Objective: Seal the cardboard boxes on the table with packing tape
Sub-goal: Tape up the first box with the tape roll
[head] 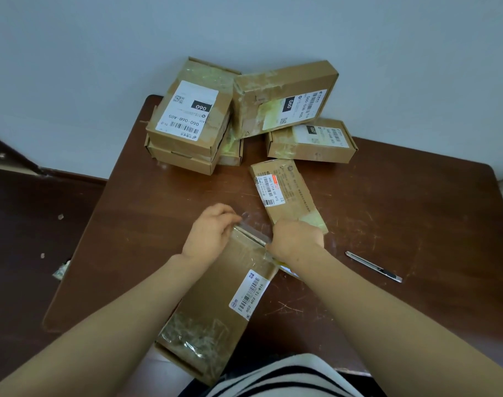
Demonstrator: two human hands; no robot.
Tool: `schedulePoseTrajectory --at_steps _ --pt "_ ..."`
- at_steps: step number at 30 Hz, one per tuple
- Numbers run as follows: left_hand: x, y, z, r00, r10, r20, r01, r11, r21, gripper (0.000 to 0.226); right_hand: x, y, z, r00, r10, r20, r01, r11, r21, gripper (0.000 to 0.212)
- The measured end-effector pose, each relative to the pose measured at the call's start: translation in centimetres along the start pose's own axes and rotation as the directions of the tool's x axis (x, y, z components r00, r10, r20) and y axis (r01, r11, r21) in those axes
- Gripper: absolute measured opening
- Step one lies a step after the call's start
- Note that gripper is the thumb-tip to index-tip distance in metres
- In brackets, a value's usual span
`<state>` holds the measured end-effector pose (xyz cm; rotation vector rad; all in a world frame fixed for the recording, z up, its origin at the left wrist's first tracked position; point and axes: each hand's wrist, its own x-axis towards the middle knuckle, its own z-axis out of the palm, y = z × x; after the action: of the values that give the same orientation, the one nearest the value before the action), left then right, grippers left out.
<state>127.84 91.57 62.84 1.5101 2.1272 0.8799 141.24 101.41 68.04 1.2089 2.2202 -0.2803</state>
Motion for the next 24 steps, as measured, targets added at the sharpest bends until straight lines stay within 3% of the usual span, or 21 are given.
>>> schedulePoseTrajectory --at_steps 9,14,17,24 --pt "0.0 -0.7 -1.2 0.975 0.146 0.165 -0.152 0.988 0.024 0.025 -0.1 0.1 0.1 1.000 0.011 0.000 -0.011 1.000 0.024 0.016" --pt "1.8 0.4 -1.9 0.848 0.449 0.282 -0.488 0.869 0.084 0.013 -0.3 0.1 0.0 1.000 0.029 -0.009 -0.029 0.999 0.046 0.017" --pt "2.0 0.6 -1.6 0.833 0.411 0.370 -0.461 0.886 0.053 0.016 -0.4 0.0 0.1 0.999 0.035 -0.020 -0.034 0.998 0.049 0.020" --pt "2.9 0.2 -0.8 0.869 0.207 0.450 -0.245 0.969 0.028 0.025 -0.3 0.1 -0.2 0.998 0.056 0.026 -0.057 0.997 0.054 0.016"
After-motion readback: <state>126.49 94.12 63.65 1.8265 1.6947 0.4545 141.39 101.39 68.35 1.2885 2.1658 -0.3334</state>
